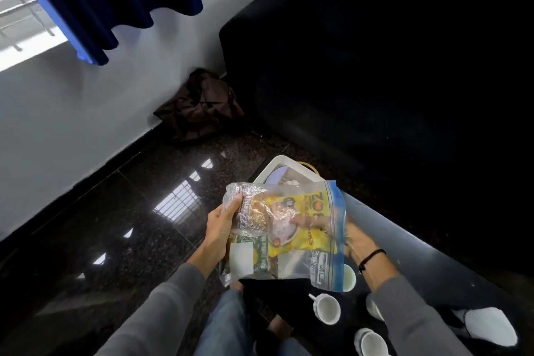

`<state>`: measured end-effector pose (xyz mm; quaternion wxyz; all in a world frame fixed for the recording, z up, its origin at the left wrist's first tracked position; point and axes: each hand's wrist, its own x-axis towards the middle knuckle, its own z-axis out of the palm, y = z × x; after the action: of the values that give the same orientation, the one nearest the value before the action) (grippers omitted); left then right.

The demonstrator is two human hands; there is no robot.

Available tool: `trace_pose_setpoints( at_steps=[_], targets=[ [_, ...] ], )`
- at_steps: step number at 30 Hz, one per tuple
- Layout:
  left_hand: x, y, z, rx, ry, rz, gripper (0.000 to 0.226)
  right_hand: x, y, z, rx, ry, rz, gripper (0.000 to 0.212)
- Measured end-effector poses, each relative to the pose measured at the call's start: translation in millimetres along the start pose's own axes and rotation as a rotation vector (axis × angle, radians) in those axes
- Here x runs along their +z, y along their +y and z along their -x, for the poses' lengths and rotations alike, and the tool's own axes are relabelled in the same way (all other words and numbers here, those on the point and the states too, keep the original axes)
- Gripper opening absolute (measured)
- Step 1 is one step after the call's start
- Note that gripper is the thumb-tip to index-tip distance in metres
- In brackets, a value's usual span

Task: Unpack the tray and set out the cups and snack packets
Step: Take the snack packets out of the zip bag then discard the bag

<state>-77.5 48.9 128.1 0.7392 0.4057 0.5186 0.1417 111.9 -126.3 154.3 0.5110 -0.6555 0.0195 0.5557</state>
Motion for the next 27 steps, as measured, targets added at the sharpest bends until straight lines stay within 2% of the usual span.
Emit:
trace_pose_setpoints(
  at_steps=[2,3,7,10,11,13,16,18,20,24,27],
  targets=[
    [-2.5,-9.0,-7.3,-0.02,0.017,0.008,0.026,0.3,8.9,-6.0,-0.01,0.0,-0.001,0.046],
    [-3.9,-14.3,-12.1,-0.029,0.029,0.009,0.026,0.2,13.6,-8.0,0.007,0.018,-0.018,0.052],
    [-10.2,-34.0,-28.1,-0.062,0.109,-0.016,0.021,-9.1,34.6,-16.0,0.005,0.181,0.007,0.038],
    [-16.9,-46.9,-37.3,-0.074,0.154,-0.009,0.018,-21.9,48.0,-19.1,-0.003,0.344,0.017,0.01],
    [-18.7,-50.3,-39.7,-0.081,0.17,-0.014,0.019,-26.9,50.5,-20.5,0.004,0.393,0.006,0.008],
    [-20.4,-54.5,-44.3,-0.07,0.196,-0.055,0.031,-33.1,50.1,-23.4,0.013,0.448,-0.02,0.006],
    [-22.4,-58.4,-52.3,-0.035,0.212,-0.108,0.039,-39.2,44.0,-22.4,-0.001,0.566,-0.058,0.032],
    [-24.2,-59.6,-58.6,-0.032,0.17,-0.137,0.032,-43.2,39.6,-24.3,-0.052,0.649,-0.142,0.018],
    [-26.0,-60.2,-63.7,-0.04,0.123,-0.15,0.023,-46.4,37.2,-27.2,-0.106,0.707,-0.188,0.015],
    [-26.7,-63.9,-77.7,-0.058,0.066,-0.129,0.015,-49.1,31.2,-40.8,-0.229,0.806,-0.09,0.007],
    [-26.6,-68.1,-92.0,-0.045,0.066,-0.162,0.024,-47.7,23.5,-57.5,-0.353,0.885,0.068,0.021]
  ],
)
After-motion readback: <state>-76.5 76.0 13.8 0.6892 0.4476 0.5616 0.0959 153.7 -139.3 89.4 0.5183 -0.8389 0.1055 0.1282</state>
